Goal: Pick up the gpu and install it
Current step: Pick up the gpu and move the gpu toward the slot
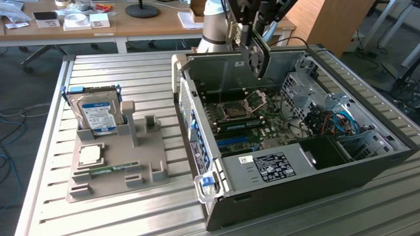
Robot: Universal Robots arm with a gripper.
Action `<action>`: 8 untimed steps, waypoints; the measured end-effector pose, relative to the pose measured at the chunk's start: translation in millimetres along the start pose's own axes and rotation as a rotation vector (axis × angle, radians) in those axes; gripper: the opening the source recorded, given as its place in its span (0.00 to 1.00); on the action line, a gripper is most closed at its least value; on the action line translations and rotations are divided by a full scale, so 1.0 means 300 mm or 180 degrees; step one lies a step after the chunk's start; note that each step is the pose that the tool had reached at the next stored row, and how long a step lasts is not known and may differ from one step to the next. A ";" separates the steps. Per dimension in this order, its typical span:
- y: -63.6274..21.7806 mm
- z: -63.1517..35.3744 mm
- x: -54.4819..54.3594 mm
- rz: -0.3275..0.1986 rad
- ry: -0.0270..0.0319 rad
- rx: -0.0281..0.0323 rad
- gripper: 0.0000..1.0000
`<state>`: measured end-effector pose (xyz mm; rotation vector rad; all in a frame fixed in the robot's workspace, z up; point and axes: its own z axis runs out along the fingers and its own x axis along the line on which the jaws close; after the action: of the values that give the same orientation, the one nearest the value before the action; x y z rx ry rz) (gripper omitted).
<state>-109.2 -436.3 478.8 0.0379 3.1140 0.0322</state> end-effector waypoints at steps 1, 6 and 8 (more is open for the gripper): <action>0.000 0.000 -0.004 0.0000 0.0000 0.0000 0.27; 0.001 0.001 -0.025 0.0000 0.0000 0.0000 0.27; 0.001 0.001 -0.034 0.0000 0.0000 0.0000 0.27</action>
<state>-98.9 -436.2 478.8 0.0380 3.1140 0.0322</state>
